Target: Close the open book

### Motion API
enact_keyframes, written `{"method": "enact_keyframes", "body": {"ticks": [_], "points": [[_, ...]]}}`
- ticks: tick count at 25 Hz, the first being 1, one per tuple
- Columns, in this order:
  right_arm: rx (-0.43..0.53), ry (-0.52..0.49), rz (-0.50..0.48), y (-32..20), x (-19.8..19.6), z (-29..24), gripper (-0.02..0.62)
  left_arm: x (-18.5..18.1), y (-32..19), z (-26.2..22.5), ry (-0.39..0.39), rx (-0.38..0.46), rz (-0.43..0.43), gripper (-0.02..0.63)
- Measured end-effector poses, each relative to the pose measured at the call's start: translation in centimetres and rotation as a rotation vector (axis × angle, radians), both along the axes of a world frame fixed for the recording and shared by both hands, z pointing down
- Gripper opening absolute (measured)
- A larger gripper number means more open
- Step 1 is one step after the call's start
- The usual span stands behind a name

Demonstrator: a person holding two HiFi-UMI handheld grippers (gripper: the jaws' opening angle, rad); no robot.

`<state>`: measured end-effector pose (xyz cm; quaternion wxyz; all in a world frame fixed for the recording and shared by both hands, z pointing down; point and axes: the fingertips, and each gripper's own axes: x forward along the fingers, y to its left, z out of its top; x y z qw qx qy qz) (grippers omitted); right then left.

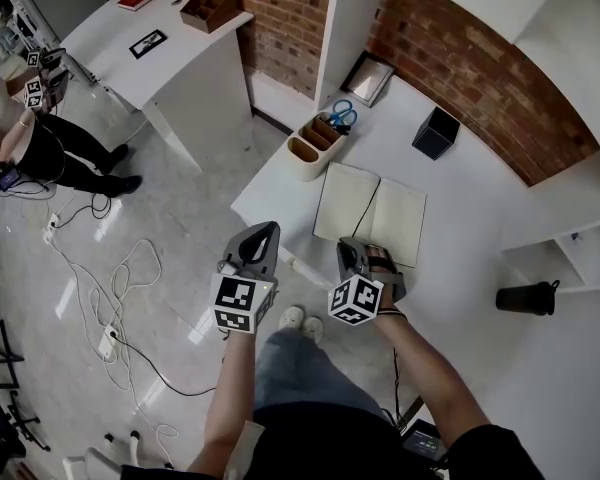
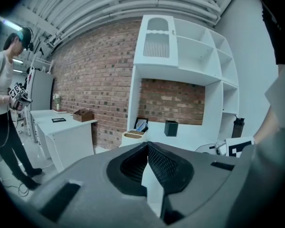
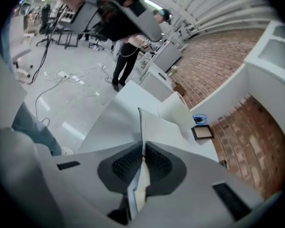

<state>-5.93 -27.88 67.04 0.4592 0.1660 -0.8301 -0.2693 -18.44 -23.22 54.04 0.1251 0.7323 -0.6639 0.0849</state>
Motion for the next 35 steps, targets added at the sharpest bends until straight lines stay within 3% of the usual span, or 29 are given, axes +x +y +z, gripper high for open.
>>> {"method": "enact_keyframes", "body": {"ticks": [5, 12, 18, 21, 27, 31, 35], "points": [[-0.128, -0.286, 0.167, -1.1, 1.3, -3.5, 0.014, 1.4, -1.0, 0.0, -0.003, 0.001, 0.040, 0.009], [-0.456, -0.805, 0.464, -3.1, 5.9, -5.8, 0.013, 3.9, -2.7, 0.0, -0.004, -0.003, 0.113, 0.009], [-0.618, -1.023, 0.648, -4.0, 9.8, -5.1, 0.013, 6.4, -4.2, 0.1, -0.004, -0.010, 0.180, 0.009], [-0.655, -1.039, 0.722, -4.1, 11.4, -4.0, 0.016, 7.4, -4.7, 0.2, -0.006, -0.016, 0.207, 0.009], [-0.665, -0.966, 0.878, -4.2, 14.1, -0.8, 0.036, 8.5, -5.2, 0.4, -0.005, -0.028, 0.231, 0.009], [-0.590, -0.789, 0.976, -4.5, 16.0, 1.1, 0.117, 8.9, -5.2, 1.0, -0.004, -0.039, 0.255, 0.009], [-0.528, -0.622, 0.987, -4.5, 16.2, 2.1, 0.127, 8.9, -5.5, 1.6, 0.004, -0.045, 0.258, 0.009]]}}
